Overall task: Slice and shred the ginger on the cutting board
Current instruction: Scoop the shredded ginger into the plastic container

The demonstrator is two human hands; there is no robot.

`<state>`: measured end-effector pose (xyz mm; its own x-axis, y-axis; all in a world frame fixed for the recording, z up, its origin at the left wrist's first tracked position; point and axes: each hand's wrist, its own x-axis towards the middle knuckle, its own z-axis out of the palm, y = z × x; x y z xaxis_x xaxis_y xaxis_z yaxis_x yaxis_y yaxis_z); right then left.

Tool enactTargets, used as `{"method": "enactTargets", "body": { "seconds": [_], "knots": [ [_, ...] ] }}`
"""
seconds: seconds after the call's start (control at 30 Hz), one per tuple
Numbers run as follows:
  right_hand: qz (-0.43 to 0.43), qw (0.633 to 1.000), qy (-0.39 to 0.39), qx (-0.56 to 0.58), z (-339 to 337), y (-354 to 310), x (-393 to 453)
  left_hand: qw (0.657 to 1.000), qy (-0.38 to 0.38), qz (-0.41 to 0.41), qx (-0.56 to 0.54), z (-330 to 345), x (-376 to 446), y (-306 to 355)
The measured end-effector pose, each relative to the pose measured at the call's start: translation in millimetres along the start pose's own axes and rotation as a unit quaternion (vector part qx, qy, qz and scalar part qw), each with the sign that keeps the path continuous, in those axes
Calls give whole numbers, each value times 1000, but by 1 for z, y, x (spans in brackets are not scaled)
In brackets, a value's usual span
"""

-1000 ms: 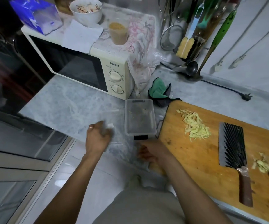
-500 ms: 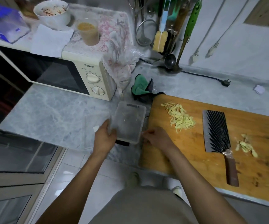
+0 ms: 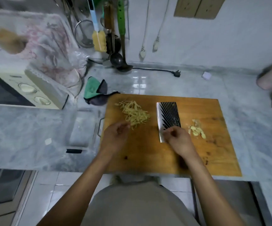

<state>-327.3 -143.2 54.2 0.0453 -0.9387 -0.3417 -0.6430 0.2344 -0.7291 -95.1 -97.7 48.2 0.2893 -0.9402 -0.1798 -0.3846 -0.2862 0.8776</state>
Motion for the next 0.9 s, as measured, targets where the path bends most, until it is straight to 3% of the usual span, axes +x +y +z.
{"method": "enactTargets", "body": {
  "seconds": [0.17, 0.37, 0.6, 0.73, 0.9],
  "knots": [
    [9, 991, 48, -127, -27, 49, 9, 999, -49, -20, -8, 55, 1, 17],
    [49, 970, -82, -223, -24, 78, 23, 992, -42, -74, -94, 94, -7, 22],
    [11, 998, -59, 30, -39, 86, 34, 972, 65, -162, -155, 101, -39, 3],
    [-37, 995, -77, 56, -46, 82, 45, 957, 140, -183, -175, 100, -46, -5],
    [-53, 993, -78, 77, -33, 85, 62, 963, 212, -137, -98, 91, -24, -15]
  ]
}}
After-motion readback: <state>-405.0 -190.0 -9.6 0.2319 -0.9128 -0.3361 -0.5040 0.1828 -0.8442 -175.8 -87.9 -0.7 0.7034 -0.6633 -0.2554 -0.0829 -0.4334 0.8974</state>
